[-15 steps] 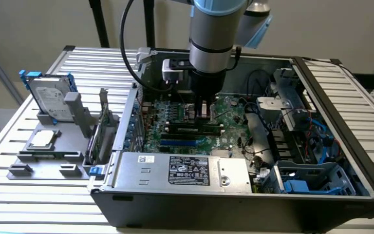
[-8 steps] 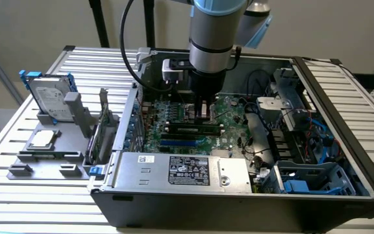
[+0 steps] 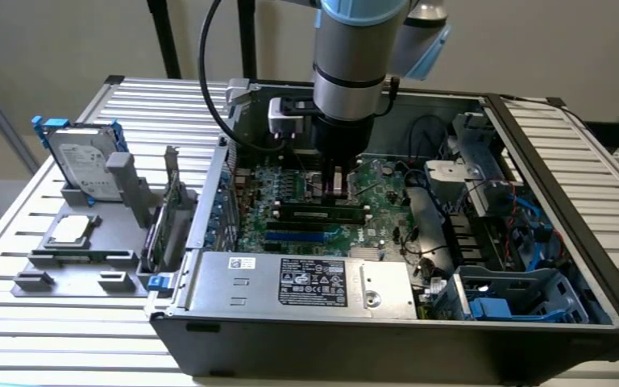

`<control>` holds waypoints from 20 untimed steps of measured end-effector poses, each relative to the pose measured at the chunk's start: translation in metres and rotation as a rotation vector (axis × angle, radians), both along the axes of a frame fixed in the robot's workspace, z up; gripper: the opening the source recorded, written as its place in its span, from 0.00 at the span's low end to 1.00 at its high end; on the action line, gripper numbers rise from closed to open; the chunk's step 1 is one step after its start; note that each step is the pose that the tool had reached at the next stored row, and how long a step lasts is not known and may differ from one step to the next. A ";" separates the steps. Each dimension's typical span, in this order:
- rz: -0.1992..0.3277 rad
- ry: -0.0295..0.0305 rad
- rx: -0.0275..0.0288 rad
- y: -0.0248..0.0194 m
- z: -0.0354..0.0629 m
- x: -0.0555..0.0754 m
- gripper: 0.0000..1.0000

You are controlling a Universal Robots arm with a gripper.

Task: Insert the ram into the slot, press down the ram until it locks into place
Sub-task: 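Press down the ram until it locks into place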

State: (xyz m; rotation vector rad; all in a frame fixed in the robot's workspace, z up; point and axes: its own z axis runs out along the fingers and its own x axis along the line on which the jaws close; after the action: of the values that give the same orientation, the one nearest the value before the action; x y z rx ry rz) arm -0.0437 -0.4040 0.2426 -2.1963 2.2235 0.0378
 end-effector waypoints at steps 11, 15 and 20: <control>0.000 -0.0001 0.0002 0.0026 -0.0017 -0.003 0.11; 0.000 0.0000 0.0000 0.0032 -0.0047 -0.004 0.11; 0.000 0.0000 0.0000 0.0041 -0.0078 -0.004 0.11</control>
State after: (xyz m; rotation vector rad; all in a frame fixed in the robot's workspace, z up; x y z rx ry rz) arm -0.0481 -0.3999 0.2348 -2.1959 2.2238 0.0378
